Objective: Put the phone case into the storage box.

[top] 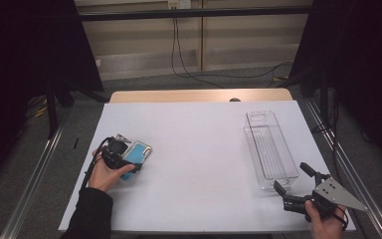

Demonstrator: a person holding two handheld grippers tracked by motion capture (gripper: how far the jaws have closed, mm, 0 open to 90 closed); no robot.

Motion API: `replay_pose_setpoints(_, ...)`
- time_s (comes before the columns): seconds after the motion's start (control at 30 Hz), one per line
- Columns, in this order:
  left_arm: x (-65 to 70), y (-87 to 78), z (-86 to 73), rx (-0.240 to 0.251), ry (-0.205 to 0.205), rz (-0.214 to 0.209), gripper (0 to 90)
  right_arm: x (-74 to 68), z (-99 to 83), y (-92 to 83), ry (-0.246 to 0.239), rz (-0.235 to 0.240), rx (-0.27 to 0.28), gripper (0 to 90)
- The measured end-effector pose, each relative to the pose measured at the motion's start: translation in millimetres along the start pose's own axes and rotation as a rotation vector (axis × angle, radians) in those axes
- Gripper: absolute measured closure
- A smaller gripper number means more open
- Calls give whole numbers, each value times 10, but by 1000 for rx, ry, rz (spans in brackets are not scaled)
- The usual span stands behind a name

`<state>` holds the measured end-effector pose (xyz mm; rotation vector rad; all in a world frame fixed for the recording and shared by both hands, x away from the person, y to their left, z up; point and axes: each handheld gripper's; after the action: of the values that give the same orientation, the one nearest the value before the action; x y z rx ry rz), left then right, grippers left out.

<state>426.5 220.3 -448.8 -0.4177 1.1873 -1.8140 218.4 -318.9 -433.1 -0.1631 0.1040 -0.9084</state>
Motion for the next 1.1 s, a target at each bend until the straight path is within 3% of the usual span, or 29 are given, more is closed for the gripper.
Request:
replay_pose_setpoints(0.1,5,11,8,6,-12,7,46,-6,3,-1,-2,-1,1,0)
replay_pose_setpoints(0.3,3,28,45,-18,4,-2,46,-5,3,-1,-2,0,1,0)
replay_pose_setpoints(0.43,9,29,19,-6,-3,10,41,-5,4,-4,-6,4,1,0)
replay_pose_setpoints(0.57,21,29,39,-28,-18,12,41,-7,3,-5,-6,3,1,0)
replay_pose_setpoints(0.9,28,26,43,-35,-5,4,38,-5,-1,-16,-6,-1,1,0)
replay_pose_setpoints(1.03,36,1,37,-34,2,5,81,-7,-2,-20,-4,-1,0,0)
replay_pose_setpoints(1.1,48,-27,23,-18,16,-1,152,-10,-2,-27,-5,-1,-1,0)
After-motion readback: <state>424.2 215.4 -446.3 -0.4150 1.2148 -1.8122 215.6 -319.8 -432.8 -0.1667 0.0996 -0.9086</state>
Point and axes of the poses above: each handheld gripper's, and its own axes: y roughly forward along the jaws, z roughly out of its top, x roughly to its right, and after that the axes turned 14 degrees about z, right-handed
